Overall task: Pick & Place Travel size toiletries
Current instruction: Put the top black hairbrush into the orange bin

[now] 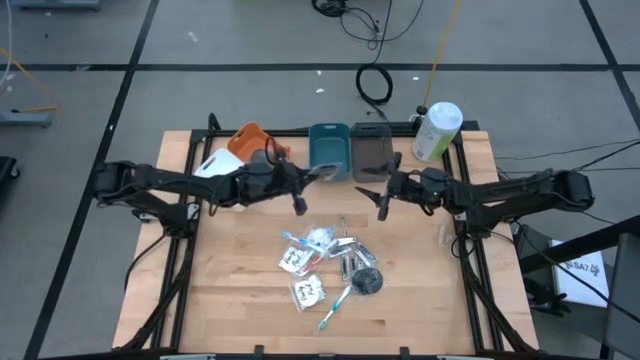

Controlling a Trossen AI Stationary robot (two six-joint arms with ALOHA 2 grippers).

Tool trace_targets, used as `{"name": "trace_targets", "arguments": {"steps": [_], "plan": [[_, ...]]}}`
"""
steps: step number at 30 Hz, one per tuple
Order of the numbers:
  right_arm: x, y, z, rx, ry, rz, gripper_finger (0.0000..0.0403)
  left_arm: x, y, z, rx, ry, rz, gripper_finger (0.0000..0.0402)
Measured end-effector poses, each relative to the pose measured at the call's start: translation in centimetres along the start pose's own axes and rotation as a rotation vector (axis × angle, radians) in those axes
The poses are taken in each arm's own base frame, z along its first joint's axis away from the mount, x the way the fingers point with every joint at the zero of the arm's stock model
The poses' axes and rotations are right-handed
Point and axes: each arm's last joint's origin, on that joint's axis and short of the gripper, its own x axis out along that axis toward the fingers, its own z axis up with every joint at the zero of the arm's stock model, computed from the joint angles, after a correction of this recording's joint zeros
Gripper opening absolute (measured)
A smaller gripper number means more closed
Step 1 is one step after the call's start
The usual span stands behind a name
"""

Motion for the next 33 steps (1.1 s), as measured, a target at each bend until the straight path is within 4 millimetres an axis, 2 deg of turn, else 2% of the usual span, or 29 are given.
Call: {"name": "trace_targets", "arguments": {"steps": [5, 9, 14, 19, 22, 26, 33], "plan": [[-0.8, -0.2, 0.4, 0.032, 0.008, 0.001, 0.0250, -1.8, 0.9, 0.4, 0.001, 0.077, 0.126, 0.0010], [-0.9, -0.2, 0.4, 0.031, 0.014, 0.002, 0.0244, -3.7, 1.7, -0.3, -0.034, 0.078, 0.214, 0.0010], [-0.9, -0.2, 0.4, 0.031, 0.014, 0.002, 0.0238, -6.6, 3.2, -3.4, -0.139, 0.051, 0.314, 0.0010], [-0.9, -0.2, 0.4, 0.032, 0.009, 0.001, 0.0237, -9.1, 5.0, -6.7, -0.344, -0.057, 0.411, 0.0010], [-0.9, -0.2, 0.5, 0.037, 0.005, 0.001, 0.0237, -9.9, 5.7, -8.4, -0.487, -0.132, 0.442, 0.0011], [-0.9, -0.2, 0.5, 0.054, 0.005, 0.000, 0.0237, -10.1, 6.4, -9.9, -0.584, -0.157, 0.480, 0.0012], [-0.9, -0.2, 0.5, 0.053, 0.005, 0.000, 0.0237, -9.7, 7.2, -9.7, -0.619, -0.172, 0.522, 0.0012]]}}
